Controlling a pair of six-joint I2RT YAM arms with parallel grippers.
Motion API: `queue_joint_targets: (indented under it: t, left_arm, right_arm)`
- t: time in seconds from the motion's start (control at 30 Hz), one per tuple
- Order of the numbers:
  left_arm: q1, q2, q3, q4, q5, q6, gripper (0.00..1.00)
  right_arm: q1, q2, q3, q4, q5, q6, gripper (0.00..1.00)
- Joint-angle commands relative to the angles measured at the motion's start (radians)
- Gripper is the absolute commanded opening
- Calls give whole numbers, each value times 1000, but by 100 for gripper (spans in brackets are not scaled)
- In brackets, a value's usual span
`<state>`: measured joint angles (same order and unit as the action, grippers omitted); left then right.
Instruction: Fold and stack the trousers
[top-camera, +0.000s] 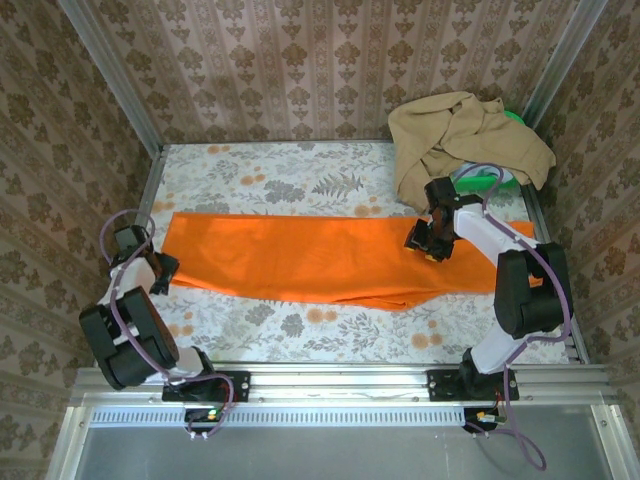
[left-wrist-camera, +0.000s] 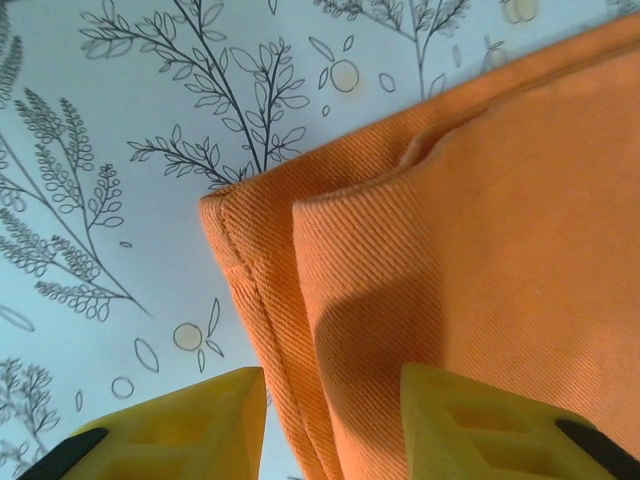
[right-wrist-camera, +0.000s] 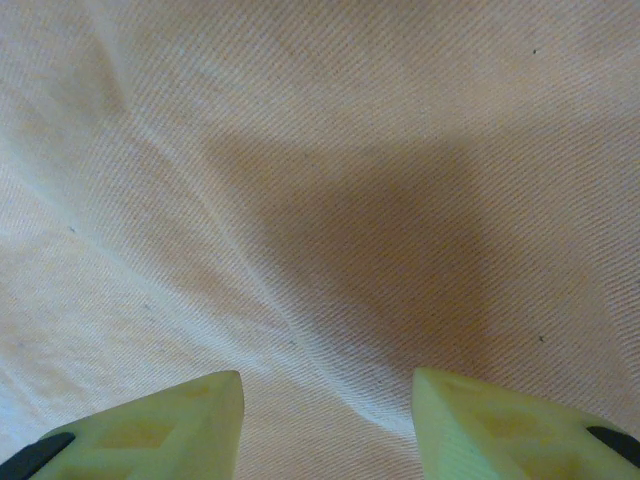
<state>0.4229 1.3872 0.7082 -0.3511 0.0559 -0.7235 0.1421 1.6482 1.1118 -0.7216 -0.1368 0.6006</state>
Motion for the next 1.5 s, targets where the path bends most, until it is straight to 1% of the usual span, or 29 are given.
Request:
queue_joint_targets:
  t: [0.0,0.13,0.37,0.4,0.43,0.53,0.67,0.7,0.8,0.93,0.97,1.03,1.07,1.1,1.17,1.2,1.27,1.4,1.47]
  left_arm:
    - [16,28,33,45,-6,26,40]
    - [24,78,63,49,-24,39,42]
    - [34,117,71,125,4,53,34]
    - [33,123,74,129,5,53,30]
    - [32,129,74,134,12,54,24]
    - [28,128,76,127,19,55,10]
    - [0,66,91,48,-15,62,3]
    - [-10,45,96,16,-35,63,2]
    - [-23,-10,109,-50,-47,59,1]
    - [-38,-54,127,-130,-81,53,3]
    - [-44,-62,126,-146,-89,48,3]
    - [-59,-87,104,-164,-103,34,13]
    - [-59,-99,94,-170,-102,28,19]
    - [-62,-115,86,-176,-107,24,35]
    - [-66,-149,84,-207,-129,16,36]
    - [-71,-174,80,-208,-133,18,42]
    - [-73,-204,91,-226,-147,19,47]
    - [-74,-194,118,-236,-151,31,56]
    - [-72,-177,116,-221,-163,36,64]
  right_arm:
    - [5,-42,-18,-9,-3,-13,50]
    - [5,-48,-21,-13,-4,-10,50]
    - [11,-53,-17,-12,-16,-4,50]
    - [11,-56,-14,-13,-14,-4,50]
    - [11,-59,-14,-13,-12,-5,50]
    - [11,-62,-12,-16,-11,-12,50]
    - [14,-62,-19,-9,-21,-11,50]
    - [15,-62,-21,-5,-24,-10,50]
    - [19,-59,-23,4,-33,-10,50]
    - [22,-45,-18,13,-49,-14,50]
    - [21,-43,-18,16,-52,-15,50]
    - [22,-40,-19,20,-61,-20,50]
    - [22,-37,-18,21,-65,-23,50]
    - [22,-36,-17,18,-67,-26,50]
    - [22,-34,-17,17,-66,-31,51]
    - [22,-34,-15,14,-66,-33,51]
    - [22,-34,-14,12,-66,-36,51]
    - [22,-38,-9,17,-72,-35,51]
    - [23,-45,-10,19,-75,-30,51]
